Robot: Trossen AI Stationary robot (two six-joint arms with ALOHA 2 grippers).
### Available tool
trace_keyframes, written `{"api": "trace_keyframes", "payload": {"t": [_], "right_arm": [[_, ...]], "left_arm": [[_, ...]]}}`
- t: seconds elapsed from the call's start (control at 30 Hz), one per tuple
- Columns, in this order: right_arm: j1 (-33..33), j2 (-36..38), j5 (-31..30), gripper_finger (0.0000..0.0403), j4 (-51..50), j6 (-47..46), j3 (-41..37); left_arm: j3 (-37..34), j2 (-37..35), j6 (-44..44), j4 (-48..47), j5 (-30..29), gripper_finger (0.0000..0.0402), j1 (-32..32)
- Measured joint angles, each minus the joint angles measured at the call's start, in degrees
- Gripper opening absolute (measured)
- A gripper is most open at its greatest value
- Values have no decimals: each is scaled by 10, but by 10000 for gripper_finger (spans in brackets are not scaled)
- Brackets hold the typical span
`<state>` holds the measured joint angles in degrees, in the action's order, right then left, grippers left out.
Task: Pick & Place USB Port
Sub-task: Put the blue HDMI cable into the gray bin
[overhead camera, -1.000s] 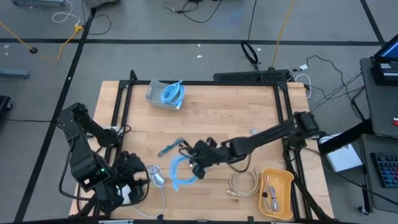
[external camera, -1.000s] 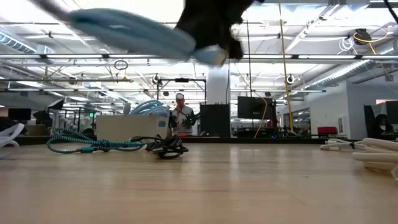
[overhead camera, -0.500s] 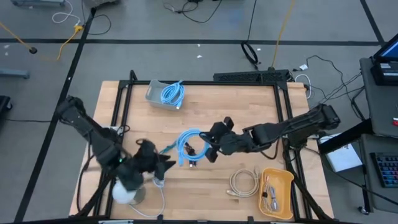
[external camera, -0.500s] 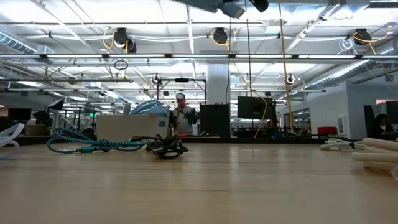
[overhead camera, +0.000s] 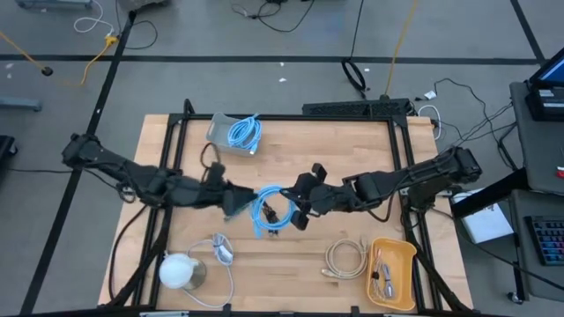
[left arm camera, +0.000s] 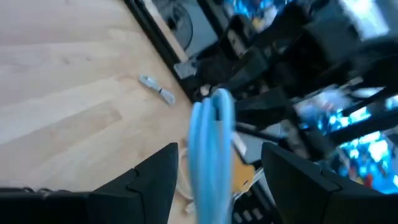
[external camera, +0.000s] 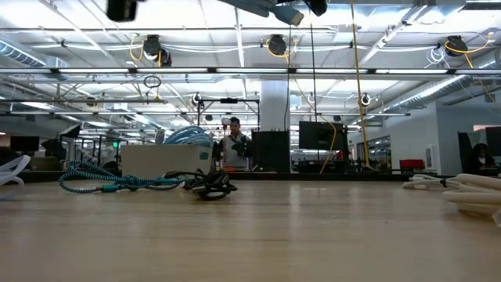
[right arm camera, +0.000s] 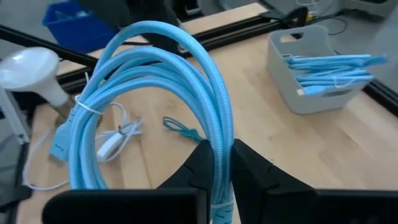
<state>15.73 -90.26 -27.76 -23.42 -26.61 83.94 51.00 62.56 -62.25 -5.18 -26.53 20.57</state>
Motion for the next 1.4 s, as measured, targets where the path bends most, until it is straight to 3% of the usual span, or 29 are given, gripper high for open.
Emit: {"api": "trace_keyframes", "payload": {"t": [0.2,0.4,0.57,0.73,0.93,1.23,1.4], "right_arm": [[-22,0,37,26,8,13,0],[-49,0,73,26,10,18,0],[-53,1,69,29,11,23,1],[-56,0,81,80,33,55,1],[-53,35,109,125,90,55,0],[-31,114,97,127,82,53,1],[-27,109,80,120,32,55,1]], "left_arm": [[0,36,37,27,157,235,-57],[0,62,54,53,199,224,-68],[0,58,63,50,193,138,-77],[0,45,79,56,191,28,-88],[3,21,80,26,172,33,-98],[2,-49,62,-264,24,27,-158],[1,-66,77,-350,-1,27,-218]]}}
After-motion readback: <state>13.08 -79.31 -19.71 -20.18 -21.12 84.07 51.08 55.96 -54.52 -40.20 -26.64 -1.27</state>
